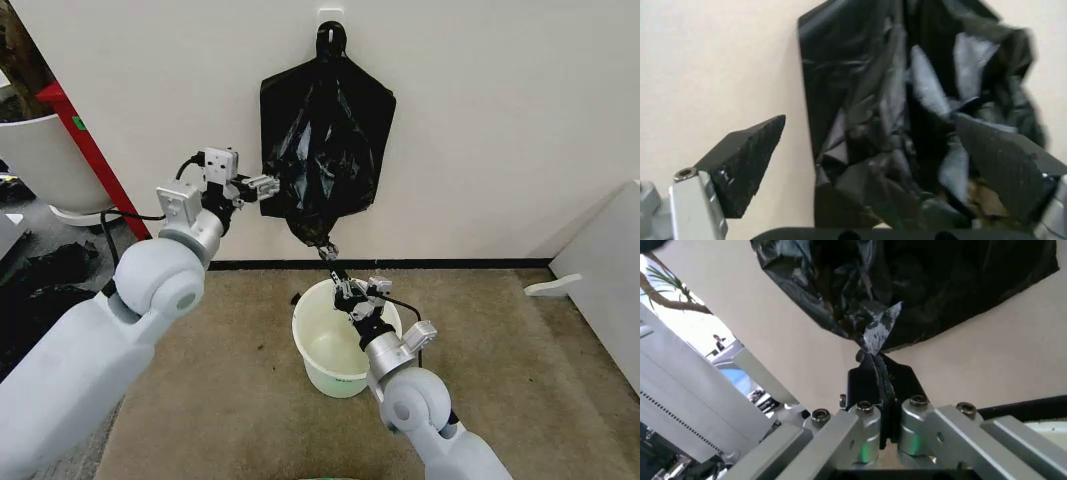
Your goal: Place the garbage bag over the trash bin.
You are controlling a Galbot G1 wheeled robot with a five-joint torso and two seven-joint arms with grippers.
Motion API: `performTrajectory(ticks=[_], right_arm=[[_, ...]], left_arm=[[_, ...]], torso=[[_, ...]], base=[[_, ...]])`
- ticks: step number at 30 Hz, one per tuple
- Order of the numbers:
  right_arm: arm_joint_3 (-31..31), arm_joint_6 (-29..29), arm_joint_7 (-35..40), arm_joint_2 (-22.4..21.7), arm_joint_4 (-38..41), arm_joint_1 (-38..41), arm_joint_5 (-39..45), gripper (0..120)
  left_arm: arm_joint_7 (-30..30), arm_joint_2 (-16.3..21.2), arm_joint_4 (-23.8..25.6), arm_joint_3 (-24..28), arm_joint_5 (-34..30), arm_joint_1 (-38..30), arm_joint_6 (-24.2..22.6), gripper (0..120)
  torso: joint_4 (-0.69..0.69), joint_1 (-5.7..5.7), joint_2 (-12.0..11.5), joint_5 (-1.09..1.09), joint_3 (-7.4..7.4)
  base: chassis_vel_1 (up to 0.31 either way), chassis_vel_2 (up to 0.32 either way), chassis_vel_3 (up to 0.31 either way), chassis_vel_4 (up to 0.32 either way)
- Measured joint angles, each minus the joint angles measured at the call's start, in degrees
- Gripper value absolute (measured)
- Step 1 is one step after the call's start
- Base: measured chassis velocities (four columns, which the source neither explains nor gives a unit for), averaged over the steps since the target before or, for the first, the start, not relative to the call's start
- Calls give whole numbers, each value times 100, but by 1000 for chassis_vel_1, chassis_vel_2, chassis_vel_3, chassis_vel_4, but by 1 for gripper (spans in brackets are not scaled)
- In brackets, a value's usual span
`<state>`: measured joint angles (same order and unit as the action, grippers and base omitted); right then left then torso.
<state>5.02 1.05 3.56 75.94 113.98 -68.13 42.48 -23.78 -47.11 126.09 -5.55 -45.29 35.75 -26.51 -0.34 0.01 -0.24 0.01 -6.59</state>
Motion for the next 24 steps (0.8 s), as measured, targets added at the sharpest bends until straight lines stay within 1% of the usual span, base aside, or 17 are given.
performTrajectory(ticks=[3,4,6,9,10,13,16,24], right_arm=[[-13,0,-1,9,-11,10,-5,0],[-28,0,-1,20,-16,26,-8,0],[-36,0,-1,31,-16,40,-10,0],[-38,4,2,22,-13,34,-10,0],[-38,4,2,22,-13,34,-10,0],[-31,5,9,11,-9,21,-18,0],[-15,6,10,23,-10,12,-30,0],[4,10,7,56,-33,-23,-80,0]], left_arm=[[17,1,58,61,-21,-14,-36,100],[35,-32,53,169,-34,-67,-67,100],[44,-130,-60,308,-38,-179,-87,100],[27,-365,-376,589,-86,-438,-136,100],[27,-365,-376,589,-86,-438,-136,100],[-22,-605,-599,799,-212,-668,-196,100],[-83,-754,-613,885,-399,-805,-315,100],[-94,-832,-581,938,-539,-891,-430,100]], torso=[[0,0,0,0,0],[0,0,0,0,0],[1,0,0,0,0],[-1,0,0,0,0],[-1,0,0,0,0],[-1,0,0,0,-1],[-1,0,0,1,-1],[0,0,0,0,-1]], base=[[0,0,0,0],[0,0,0,0],[0,0,0,0],[0,0,0,0],[0,0,0,0],[0,0,0,0],[0,0,0,0],[0,0,0,0]])
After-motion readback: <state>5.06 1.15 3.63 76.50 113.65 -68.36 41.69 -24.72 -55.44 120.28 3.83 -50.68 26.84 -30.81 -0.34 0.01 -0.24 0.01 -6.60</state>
